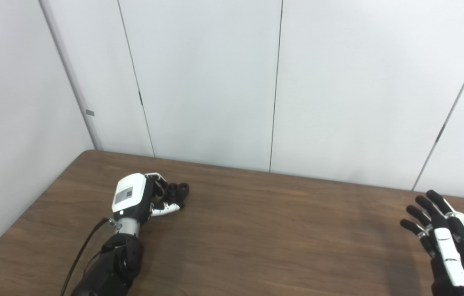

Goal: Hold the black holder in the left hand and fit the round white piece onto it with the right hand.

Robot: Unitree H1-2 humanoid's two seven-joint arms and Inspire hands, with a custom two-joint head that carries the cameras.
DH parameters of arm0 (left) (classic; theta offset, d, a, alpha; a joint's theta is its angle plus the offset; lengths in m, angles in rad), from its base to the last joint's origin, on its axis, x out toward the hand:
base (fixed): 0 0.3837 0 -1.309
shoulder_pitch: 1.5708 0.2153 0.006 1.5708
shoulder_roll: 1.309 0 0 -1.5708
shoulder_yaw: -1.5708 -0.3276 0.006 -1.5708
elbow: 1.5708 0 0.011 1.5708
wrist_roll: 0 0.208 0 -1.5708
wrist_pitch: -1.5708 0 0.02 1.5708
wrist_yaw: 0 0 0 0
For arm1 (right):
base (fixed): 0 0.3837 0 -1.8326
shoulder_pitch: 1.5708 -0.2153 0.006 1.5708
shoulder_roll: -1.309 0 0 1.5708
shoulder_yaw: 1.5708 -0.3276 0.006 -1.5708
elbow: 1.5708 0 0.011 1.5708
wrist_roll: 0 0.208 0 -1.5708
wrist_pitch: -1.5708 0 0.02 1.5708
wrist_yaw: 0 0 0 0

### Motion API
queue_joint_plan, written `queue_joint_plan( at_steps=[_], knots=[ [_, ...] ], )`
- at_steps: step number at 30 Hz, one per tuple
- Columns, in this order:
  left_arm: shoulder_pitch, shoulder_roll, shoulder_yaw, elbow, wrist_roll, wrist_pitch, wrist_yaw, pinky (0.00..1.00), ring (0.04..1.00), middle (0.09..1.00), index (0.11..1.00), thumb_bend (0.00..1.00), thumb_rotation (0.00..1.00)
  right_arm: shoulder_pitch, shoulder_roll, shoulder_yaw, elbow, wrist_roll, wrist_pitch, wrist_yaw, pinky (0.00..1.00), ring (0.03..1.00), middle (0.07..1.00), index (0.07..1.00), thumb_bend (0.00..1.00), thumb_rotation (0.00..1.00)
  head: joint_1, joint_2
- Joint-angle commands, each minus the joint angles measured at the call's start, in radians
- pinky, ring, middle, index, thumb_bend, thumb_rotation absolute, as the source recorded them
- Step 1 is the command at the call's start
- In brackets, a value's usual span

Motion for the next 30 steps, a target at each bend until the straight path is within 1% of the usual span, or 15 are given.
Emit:
queue_joint_plan(
  at_steps=[1, 4, 9, 12, 14, 16, 21, 22, 25, 27, 29, 30],
  knots=[
    [0.015, 0.002, -0.023, -0.019, 0.013, 0.009, -0.046, 0.65, 0.551, 0.495, 0.486, 0.52, 0.03, -0.029, 0.003, 0.001, -0.031, -0.002, -0.02, 0.005, 0.71, 0.805, 0.838, 0.833, 0.37, 0.58, -0.001, 0.001],
    [0.026, 0.0, -0.039, -0.048, 0.019, 0.008, -0.062, 0.62, 0.542, 0.491, 0.486, 0.52, 0.0, -0.029, 0.003, 0.007, -0.034, -0.013, -0.019, 0.003, 0.71, 0.801, 0.836, 0.831, 0.36, 0.59, -0.004, 0.001],
    [0.038, -0.003, -0.056, -0.07, 0.017, -0.015, -0.059, 0.61, 0.521, 0.478, 0.495, 0.52, 0.0, -0.028, 0.005, 0.01, -0.036, -0.02, -0.019, -0.001, 0.7, 0.807, 0.841, 0.832, 0.37, 0.6, -0.009, -0.002],
    [0.045, -0.005, -0.065, -0.085, 0.018, -0.028, -0.062, 0.57, 0.499, 0.462, 0.503, 0.52, 0.0, -0.027, 0.008, 0.013, -0.038, -0.021, -0.017, -0.004, 0.7, 0.806, 0.839, 0.831, 0.37, 0.61, -0.019, -0.004],
    [0.052, -0.007, -0.071, -0.102, 0.025, -0.031, -0.06, 0.57, 0.505, 0.457, 0.506, 0.52, 0.0, -0.027, 0.009, 0.014, -0.038, -0.02, -0.015, -0.005, 0.71, 0.807, 0.839, 0.831, 0.37, 0.61, -0.026, -0.005],
    [0.06, -0.009, -0.077, -0.115, 0.03, -0.039, -0.053, 0.58, 0.524, 0.468, 0.5, 0.52, 0.0, -0.026, 0.011, 0.014, -0.036, -0.019, -0.017, -0.005, 0.71, 0.807, 0.838, 0.83, 0.38, 0.61, -0.037, -0.007],
    [0.082, -0.02, -0.089, -0.156, 0.032, -0.057, -0.046, 0.59, 0.531, 0.48, 0.491, 0.53, 0.0, -0.023, 0.012, 0.015, -0.026, -0.02, -0.03, -0.002, 0.72, 0.811, 0.839, 0.822, 0.37, 0.61, -0.062, -0.01],
    [0.087, -0.024, -0.089, -0.166, 0.027, -0.062, -0.046, 0.57, 0.54, 0.489, 0.485, 0.52, 0.0, -0.022, 0.011, 0.017, -0.025, -0.024, -0.033, 0.0, 0.72, 0.809, 0.837, 0.822, 0.37, 0.61, -0.069, -0.011],
    [0.103, -0.034, -0.099, -0.188, 0.03, -0.101, -0.036, 0.51, 0.491, 0.425, 0.505, 0.52, 0.0, -0.02, 0.01, 0.022, -0.021, -0.034, -0.037, 0.0, 0.72, 0.808, 0.838, 0.832, 0.37, 0.63, -0.082, -0.011],
    [0.116, -0.042, -0.106, -0.214, 0.039, -0.11, -0.045, 0.54, 0.507, 0.442, 0.506, 0.52, 0.0, -0.019, 0.013, 0.023, -0.018, -0.038, -0.042, -0.001, 0.72, 0.807, 0.836, 0.832, 0.39, 0.63, -0.091, -0.012],
    [0.127, -0.049, -0.112, -0.235, 0.035, -0.125, -0.054, 0.52, 0.474, 0.408, 0.511, 0.52, 0.0, -0.019, 0.018, 0.025, -0.017, -0.042, -0.045, -0.003, 0.71, 0.804, 0.833, 0.827, 0.4, 0.62, -0.101, -0.011],
    [0.132, -0.052, -0.115, -0.243, 0.035, -0.138, -0.055, 0.54, 0.469, 0.405, 0.514, 0.52, 0.0, -0.019, 0.02, 0.026, -0.019, -0.044, -0.045, -0.003, 0.71, 0.799, 0.83, 0.823, 0.4, 0.61, -0.109, -0.012]
  ],
)
